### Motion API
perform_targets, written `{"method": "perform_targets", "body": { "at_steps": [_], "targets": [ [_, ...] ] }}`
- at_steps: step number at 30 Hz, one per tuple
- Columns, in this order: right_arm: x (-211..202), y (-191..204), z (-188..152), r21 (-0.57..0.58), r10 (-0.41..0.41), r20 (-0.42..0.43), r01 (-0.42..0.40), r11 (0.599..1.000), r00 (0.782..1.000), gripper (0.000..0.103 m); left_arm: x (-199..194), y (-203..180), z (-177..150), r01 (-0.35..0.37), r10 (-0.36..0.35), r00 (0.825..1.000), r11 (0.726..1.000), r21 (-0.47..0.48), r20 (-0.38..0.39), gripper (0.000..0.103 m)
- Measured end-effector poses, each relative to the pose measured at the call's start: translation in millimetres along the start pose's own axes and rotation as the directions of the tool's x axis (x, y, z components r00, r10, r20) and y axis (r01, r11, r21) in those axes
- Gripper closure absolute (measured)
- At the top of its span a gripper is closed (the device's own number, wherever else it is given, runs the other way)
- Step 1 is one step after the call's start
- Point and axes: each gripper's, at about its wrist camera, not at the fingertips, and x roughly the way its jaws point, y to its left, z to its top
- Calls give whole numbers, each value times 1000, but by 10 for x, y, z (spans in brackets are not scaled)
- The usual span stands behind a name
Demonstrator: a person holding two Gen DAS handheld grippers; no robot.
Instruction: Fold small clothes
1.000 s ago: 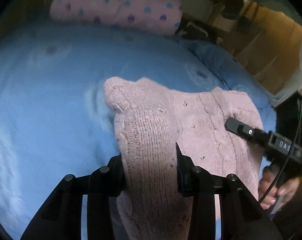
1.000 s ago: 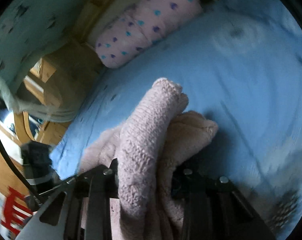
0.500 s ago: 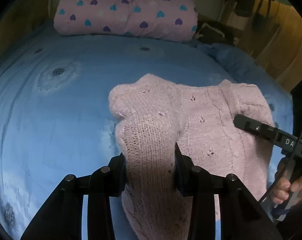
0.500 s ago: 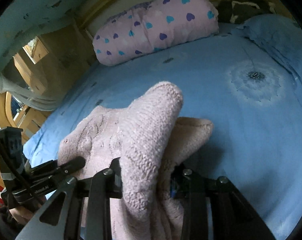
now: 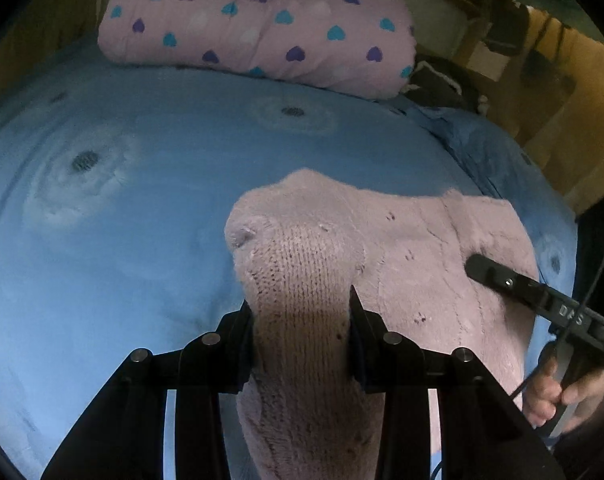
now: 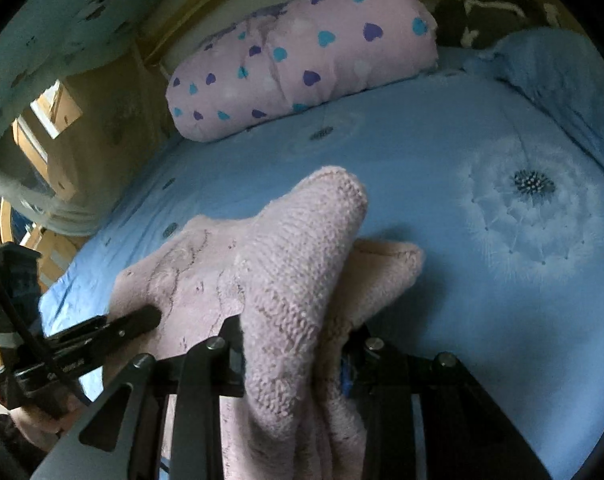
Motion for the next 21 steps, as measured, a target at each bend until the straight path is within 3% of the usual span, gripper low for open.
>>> {"method": "perform_targets", "body": {
  "at_steps": [8, 10, 14, 18, 21],
  "targets": [
    [206, -92, 95, -45, -33, -22, 32, 998, 999, 71, 219, 8, 65, -25, 25, 1000, 999, 31, -5, 83],
    [226, -82, 109, -47, -37, -23, 36, 998, 999, 69, 234, 66, 59, -17, 17, 1000, 1000, 4, -3, 77],
    [234, -156, 76, -1, -86, -41, 86, 996, 995, 50, 279, 167, 39, -37, 36, 999, 999, -11, -7, 51],
    [176, -321, 5, 39, -168, -40, 170, 985, 985, 34, 311, 330, 65, 58, -69, 995, 988, -144, -69, 51],
    [110, -481, -40, 120, -195, -28, 197, 973, 980, 22, 294, 360, 55, 75, -94, 992, 976, -203, -85, 51]
  ]
}}
